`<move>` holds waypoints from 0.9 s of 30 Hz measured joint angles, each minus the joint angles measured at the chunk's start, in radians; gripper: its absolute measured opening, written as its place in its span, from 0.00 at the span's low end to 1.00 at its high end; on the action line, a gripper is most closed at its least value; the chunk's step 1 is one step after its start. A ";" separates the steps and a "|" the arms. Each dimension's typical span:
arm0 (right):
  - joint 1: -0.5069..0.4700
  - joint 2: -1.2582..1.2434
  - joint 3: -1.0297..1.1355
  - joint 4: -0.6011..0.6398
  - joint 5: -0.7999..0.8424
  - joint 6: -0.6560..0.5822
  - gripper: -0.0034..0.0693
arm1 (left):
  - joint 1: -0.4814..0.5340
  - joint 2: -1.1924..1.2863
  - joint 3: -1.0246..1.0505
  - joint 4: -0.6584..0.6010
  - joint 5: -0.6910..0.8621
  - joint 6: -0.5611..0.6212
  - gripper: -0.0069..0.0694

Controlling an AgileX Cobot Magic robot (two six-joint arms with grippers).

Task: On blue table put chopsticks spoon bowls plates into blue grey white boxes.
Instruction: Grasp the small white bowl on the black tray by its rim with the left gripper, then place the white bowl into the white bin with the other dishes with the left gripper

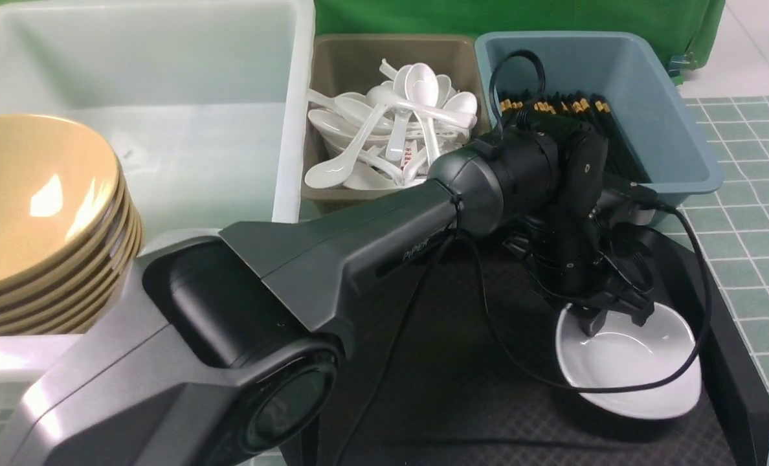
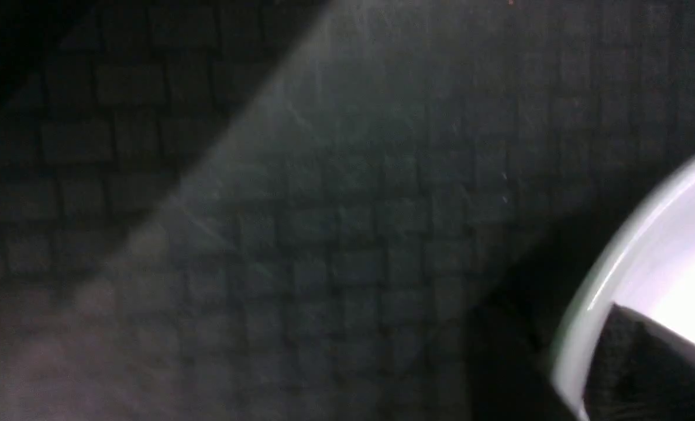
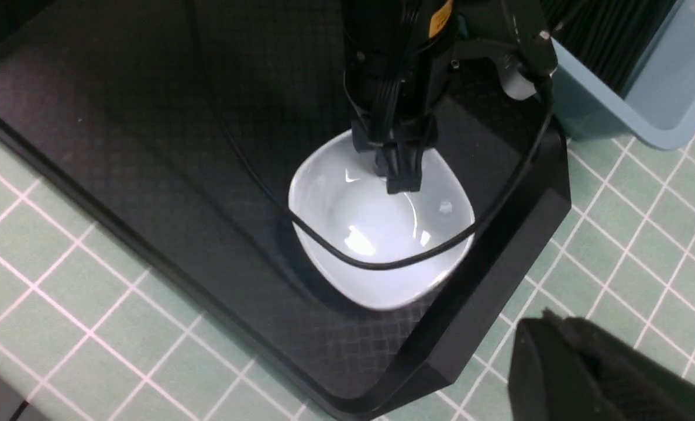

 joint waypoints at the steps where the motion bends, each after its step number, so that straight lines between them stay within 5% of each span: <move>1: 0.000 0.007 0.000 0.011 0.000 -0.007 0.11 | 0.001 -0.015 -0.005 0.000 0.010 0.000 0.18; 5: 0.000 0.054 -0.036 0.067 0.003 -0.046 0.11 | 0.012 -0.114 -0.009 0.069 0.063 0.001 0.10; 15: 0.043 0.249 -0.278 0.296 -0.012 -0.205 0.11 | 0.188 -0.541 0.093 0.208 0.131 -0.004 0.10; 21: 0.253 0.413 -0.426 0.296 -0.047 -0.236 0.11 | 0.373 -0.850 0.430 0.221 0.144 -0.006 0.10; 27: 0.447 0.586 -0.555 0.161 -0.050 -0.205 0.11 | 0.611 -1.064 0.738 0.257 0.126 0.026 0.10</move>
